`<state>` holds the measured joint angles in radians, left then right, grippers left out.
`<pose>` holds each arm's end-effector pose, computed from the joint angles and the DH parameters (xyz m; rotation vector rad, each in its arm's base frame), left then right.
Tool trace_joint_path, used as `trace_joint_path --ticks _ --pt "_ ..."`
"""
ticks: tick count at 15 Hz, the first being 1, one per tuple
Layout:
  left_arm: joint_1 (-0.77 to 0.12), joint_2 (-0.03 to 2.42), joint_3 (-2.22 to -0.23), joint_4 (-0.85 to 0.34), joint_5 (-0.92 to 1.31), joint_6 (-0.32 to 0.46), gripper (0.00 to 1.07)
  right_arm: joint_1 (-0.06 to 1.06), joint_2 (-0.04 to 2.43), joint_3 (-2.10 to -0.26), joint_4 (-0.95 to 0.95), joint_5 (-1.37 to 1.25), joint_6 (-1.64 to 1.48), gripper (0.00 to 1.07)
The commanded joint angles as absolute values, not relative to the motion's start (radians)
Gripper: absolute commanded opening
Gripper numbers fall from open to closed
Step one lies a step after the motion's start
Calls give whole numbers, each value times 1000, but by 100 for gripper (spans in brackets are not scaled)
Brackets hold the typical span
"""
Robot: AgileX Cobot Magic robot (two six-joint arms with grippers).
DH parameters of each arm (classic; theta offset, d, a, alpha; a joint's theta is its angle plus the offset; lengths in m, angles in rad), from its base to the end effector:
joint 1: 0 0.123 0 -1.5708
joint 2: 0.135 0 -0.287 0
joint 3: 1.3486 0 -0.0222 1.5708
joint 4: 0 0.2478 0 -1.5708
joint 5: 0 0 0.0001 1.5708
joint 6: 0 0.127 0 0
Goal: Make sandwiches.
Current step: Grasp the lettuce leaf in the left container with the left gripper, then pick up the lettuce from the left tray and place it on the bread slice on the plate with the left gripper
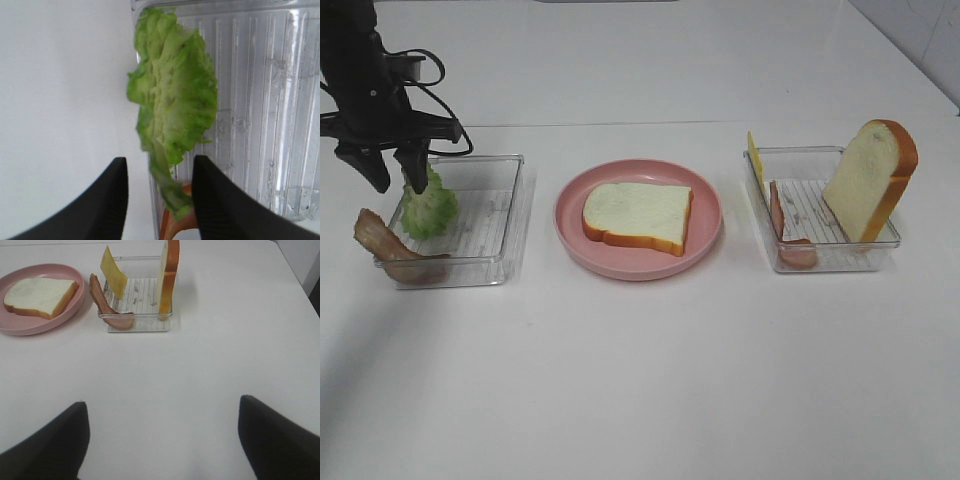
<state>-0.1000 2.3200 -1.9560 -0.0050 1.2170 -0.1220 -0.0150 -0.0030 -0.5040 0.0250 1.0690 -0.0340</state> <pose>0.4736 -0.0481 0.1319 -0.0361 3.0653 -0.0203 0.0213 0.0025 0.2598 -0.0208 2.0452 -0.0007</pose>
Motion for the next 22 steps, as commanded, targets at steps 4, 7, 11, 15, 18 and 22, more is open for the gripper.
trace_joint_path --ticks 4,7,11,15,18,22 --pt "-101 2319 -1951 -15 1218 -121 0 -21 -18 -501 26 1058 -40 78" --pt "-101 2283 -1954 -17 1216 -121 0 -21 -18 -501 26 1058 -40 78" --pt "-101 2208 -2019 -120 1221 -92 0 -21 -18 -501 26 1058 -40 78" --pt "-109 2192 -2145 -444 1192 25 0 -21 -18 -501 26 1058 -40 78" --pt "-155 2220 -2150 -717 1121 153 0 -21 -18 -501 26 1058 -40 78" --pt "-233 2297 -2150 -912 1101 238 0 -21 -18 -501 26 1058 -40 78"
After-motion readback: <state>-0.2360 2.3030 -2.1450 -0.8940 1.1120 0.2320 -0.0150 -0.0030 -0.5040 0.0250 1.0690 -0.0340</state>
